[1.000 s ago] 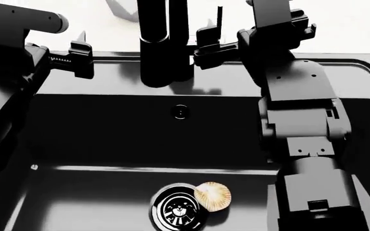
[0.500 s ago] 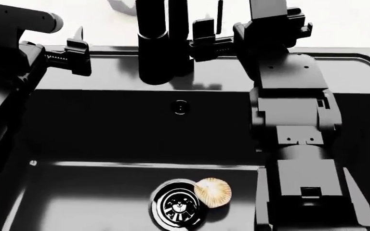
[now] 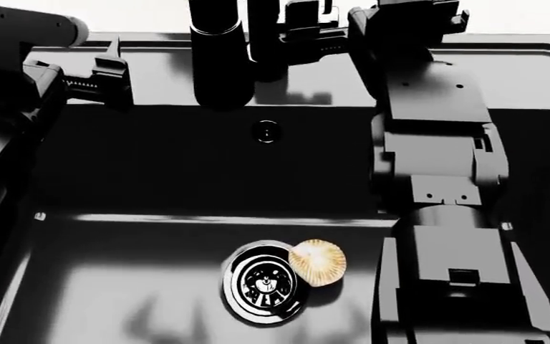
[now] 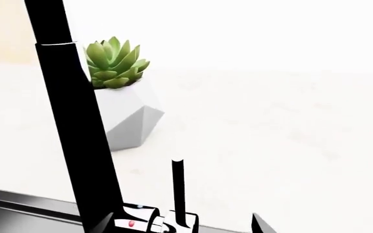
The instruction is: Turn on the sink faucet.
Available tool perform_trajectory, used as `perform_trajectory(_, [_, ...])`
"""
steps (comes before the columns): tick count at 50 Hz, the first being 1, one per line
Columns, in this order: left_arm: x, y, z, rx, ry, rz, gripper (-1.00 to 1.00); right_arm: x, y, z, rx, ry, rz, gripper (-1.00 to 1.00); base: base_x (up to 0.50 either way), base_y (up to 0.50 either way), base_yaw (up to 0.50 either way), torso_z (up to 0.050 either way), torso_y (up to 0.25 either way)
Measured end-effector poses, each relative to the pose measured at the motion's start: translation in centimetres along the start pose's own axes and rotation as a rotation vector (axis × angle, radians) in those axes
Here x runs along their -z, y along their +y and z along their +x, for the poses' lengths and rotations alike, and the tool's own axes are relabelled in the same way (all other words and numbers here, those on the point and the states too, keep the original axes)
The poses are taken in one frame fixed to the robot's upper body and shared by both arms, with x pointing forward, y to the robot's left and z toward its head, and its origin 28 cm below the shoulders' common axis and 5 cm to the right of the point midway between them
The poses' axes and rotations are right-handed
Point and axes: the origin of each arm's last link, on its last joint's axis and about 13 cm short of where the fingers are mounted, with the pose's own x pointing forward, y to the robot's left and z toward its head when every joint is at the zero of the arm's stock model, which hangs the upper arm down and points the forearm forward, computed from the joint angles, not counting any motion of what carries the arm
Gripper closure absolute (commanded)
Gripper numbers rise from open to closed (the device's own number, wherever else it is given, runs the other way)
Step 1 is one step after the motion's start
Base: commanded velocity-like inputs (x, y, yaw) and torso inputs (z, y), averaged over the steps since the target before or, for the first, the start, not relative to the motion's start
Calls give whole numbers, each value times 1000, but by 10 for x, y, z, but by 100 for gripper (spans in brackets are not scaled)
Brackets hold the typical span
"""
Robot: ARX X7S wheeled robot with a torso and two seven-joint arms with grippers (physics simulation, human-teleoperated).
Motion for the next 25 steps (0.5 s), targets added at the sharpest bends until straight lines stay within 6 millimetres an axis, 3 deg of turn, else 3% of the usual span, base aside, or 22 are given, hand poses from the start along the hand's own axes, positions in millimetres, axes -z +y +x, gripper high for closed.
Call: perform_trajectory(25, [6,4,0,-20,34,-33,-100,-8,1,1,18,-5,37,-100,7,0,0,0,0])
